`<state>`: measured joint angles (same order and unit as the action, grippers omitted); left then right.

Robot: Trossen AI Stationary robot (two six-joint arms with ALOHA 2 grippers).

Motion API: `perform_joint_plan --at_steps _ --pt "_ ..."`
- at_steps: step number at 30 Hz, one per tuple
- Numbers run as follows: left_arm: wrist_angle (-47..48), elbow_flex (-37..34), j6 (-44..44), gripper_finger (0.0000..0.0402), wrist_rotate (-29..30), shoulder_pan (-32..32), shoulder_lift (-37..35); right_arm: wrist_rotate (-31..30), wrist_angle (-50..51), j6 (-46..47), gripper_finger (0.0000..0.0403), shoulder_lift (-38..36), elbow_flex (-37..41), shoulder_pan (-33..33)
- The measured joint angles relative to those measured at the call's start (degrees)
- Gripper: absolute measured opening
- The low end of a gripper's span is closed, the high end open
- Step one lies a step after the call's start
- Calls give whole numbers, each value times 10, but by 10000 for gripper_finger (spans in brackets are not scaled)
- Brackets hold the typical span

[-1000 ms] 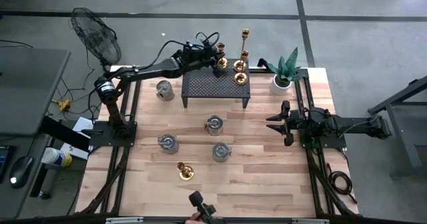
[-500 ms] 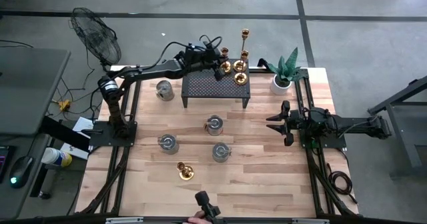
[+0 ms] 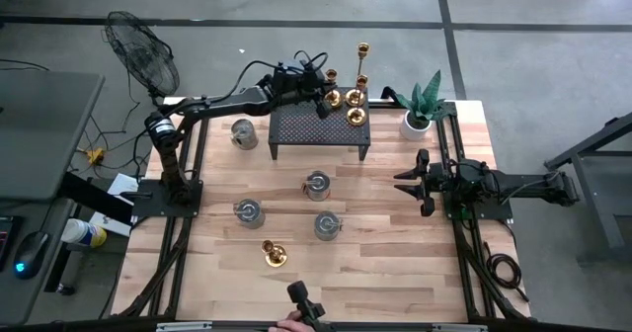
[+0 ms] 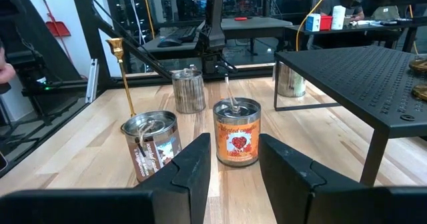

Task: Pick & Place candle stick holders
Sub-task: Put the gold candle holder on the shelf

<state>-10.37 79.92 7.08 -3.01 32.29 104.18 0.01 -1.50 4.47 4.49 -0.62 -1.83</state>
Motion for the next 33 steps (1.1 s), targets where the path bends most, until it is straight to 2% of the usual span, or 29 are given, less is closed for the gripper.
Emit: perform_joint_plan --at_steps 6,14,18,22,33 --pt "3 0 -20 12 -2 4 0 0 0 0 117 0 0 0" --pt "104 61 7 12 -10 10 0 0 0 0 117 0 0 0" --pt "107 67 8 12 -58 12 0 0 0 0 117 0 0 0" --pt "120 67 53 12 -88 12 0 0 0 0 117 0 0 0" --pt "125 67 76 12 -102 21 15 0 0 0 117 0 0 0"
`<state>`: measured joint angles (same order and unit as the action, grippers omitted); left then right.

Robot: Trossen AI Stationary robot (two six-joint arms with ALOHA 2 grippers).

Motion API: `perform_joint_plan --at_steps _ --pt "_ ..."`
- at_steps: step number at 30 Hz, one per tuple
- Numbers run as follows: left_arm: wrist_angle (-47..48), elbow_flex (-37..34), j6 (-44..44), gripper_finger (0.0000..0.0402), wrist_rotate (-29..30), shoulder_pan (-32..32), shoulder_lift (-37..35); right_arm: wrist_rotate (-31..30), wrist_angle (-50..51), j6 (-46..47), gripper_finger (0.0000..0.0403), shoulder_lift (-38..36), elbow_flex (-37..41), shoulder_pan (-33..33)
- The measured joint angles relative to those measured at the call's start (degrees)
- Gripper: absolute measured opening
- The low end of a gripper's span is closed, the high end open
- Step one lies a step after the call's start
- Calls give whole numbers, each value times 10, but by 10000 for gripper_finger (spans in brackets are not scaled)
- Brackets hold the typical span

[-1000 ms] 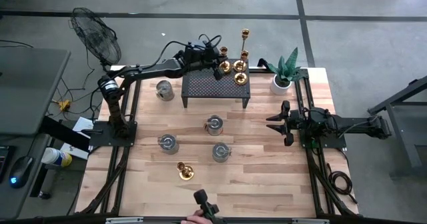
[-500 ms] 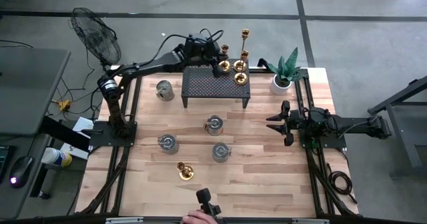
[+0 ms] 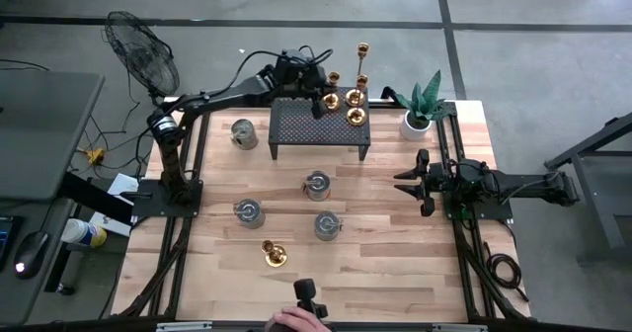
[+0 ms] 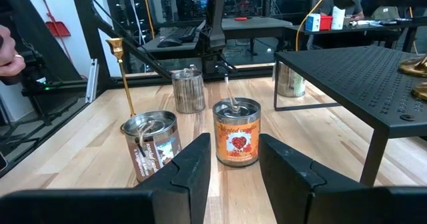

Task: Pick & Place candle stick holders
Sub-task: Put the gold candle holder on the shelf

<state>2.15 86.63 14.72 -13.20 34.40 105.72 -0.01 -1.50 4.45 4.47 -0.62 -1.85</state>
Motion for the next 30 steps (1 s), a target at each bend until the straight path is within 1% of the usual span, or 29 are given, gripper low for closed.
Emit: perform_joint_plan --at_steps 4,8,12,18,23,28,30 --pt "-5 0 -2 12 -16 1 0 0 0 0 117 0 0 0" --pt "-24 0 -1 12 -17 2 0 0 0 0 117 0 0 0" --pt "-25 0 0 12 -36 9 2 0 0 0 117 0 0 0" --pt "-28 0 -3 12 -43 16 8 0 0 0 117 0 0 0" --pt "-30 0 -8 12 -42 16 8 0 0 0 117 0 0 0" --pt "-50 0 -39 12 -42 16 13 0 0 0 117 0 0 0" --pt "-50 0 -43 12 -34 16 13 0 0 0 117 0 0 0"
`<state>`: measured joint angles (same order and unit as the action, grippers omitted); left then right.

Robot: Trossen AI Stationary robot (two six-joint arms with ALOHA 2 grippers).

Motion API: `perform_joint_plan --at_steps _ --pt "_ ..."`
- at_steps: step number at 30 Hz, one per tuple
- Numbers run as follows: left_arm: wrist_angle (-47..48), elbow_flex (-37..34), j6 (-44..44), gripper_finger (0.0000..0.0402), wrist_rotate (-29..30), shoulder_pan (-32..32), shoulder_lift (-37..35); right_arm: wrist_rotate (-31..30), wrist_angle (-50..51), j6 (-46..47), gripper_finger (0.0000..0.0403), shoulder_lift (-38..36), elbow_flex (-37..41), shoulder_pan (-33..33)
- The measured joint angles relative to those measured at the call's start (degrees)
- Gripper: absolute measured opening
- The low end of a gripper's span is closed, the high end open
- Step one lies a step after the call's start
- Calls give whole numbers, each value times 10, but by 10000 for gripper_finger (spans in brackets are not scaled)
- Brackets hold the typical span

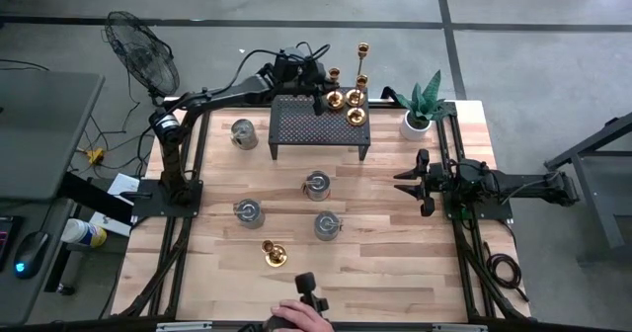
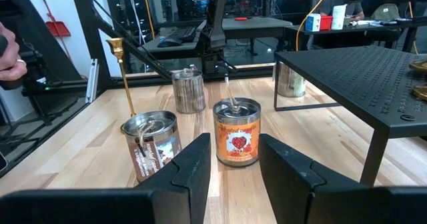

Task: Pick & Place candle stick holders
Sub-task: Put the gold candle holder on the shelf

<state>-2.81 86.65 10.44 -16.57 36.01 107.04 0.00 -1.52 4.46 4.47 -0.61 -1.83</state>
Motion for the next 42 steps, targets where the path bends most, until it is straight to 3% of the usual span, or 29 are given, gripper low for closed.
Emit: perform_joint_plan --at_steps 7,42 --pt "3 0 0 12 30 0 0 0 0 0 117 0 0 0" --pt "-1 0 -23 12 52 0 0 0 0 0 117 0 0 0"
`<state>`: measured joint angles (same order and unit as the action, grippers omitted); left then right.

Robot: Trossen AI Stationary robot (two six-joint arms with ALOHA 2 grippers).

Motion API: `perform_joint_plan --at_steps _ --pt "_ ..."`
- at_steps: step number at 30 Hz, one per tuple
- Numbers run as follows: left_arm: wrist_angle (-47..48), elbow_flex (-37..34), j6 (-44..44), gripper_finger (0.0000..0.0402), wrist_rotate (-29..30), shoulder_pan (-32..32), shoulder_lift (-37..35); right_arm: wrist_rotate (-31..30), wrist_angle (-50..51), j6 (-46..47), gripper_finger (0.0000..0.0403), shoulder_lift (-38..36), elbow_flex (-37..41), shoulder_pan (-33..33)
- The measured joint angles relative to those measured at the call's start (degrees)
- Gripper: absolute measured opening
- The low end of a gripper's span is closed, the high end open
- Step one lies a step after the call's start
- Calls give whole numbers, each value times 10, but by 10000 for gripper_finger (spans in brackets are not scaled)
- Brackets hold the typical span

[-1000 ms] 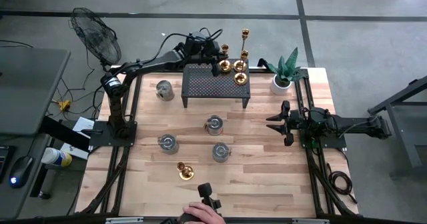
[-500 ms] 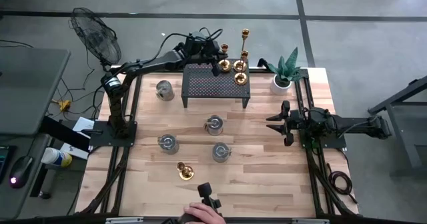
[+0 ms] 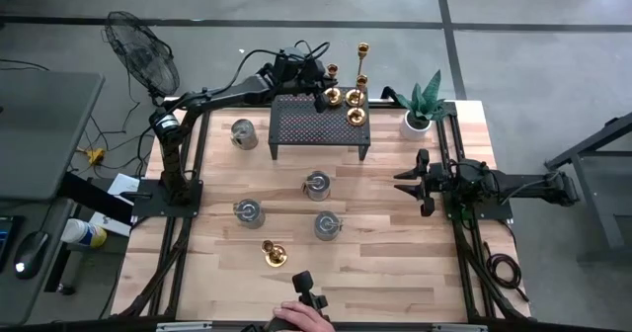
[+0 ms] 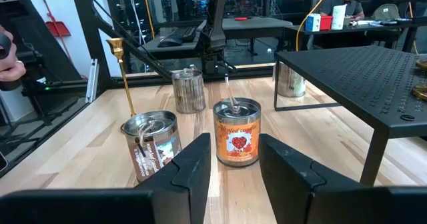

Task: Pick & Place candle stick holders
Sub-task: Put the gold candle holder on the shelf

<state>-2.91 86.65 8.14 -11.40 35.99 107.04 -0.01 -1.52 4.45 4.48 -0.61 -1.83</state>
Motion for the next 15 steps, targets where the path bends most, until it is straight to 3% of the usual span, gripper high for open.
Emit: perform_joint_plan --at_steps 15 --pt "-6 0 -11 12 28 -12 0 0 0 0 117 0 0 0"
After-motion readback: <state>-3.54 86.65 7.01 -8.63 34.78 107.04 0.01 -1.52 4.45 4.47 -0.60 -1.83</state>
